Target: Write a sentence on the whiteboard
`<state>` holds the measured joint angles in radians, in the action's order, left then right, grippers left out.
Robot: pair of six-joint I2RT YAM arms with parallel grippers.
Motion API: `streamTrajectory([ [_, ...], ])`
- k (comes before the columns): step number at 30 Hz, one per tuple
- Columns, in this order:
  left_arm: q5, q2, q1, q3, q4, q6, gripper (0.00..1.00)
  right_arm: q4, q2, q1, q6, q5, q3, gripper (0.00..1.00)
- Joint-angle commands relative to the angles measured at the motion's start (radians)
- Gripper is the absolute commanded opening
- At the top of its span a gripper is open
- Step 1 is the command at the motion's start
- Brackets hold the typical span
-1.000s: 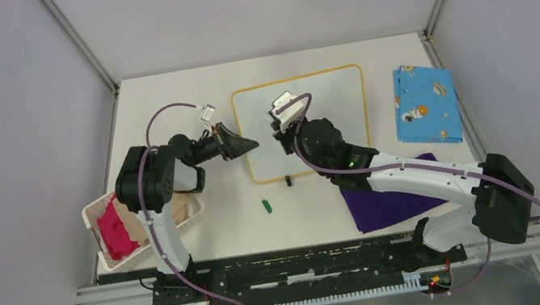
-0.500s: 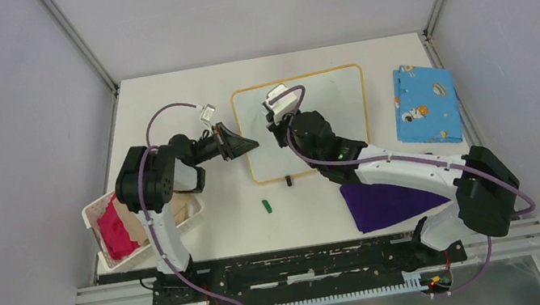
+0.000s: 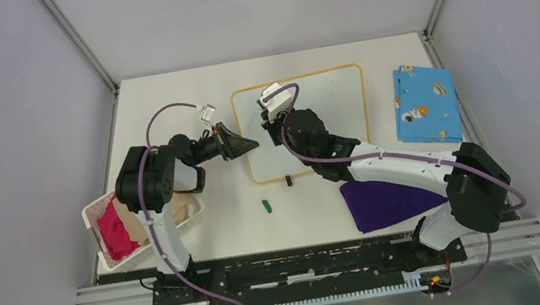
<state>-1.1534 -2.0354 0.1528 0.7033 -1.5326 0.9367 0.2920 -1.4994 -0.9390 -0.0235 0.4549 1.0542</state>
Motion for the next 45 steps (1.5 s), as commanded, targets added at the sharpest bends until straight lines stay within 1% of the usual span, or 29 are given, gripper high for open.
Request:
streamTrajectory([
  [1, 0.001, 0.016, 0.001, -0.002, -0.205, 0.014, 0.2, 0.05, -0.014, 0.007, -0.014, 0.024, 0.053, 0.0],
  [12, 0.0, 0.012, 0.001, 0.002, -0.205, 0.016, 0.2, 0.048, -0.024, 0.02, -0.018, 0.031, 0.04, 0.0],
  [36, 0.0, 0.01, 0.001, 0.004, -0.204, 0.016, 0.21, 0.044, 0.025, 0.033, -0.03, 0.027, -0.059, 0.0],
  [41, 0.0, 0.01, 0.001, 0.004, -0.205, 0.019, 0.25, 0.044, 0.037, 0.034, -0.032, 0.025, -0.074, 0.0],
  [45, 0.002, 0.016, 0.001, 0.005, -0.205, 0.026, 0.31, 0.045, 0.048, 0.035, -0.039, 0.007, -0.07, 0.0],
])
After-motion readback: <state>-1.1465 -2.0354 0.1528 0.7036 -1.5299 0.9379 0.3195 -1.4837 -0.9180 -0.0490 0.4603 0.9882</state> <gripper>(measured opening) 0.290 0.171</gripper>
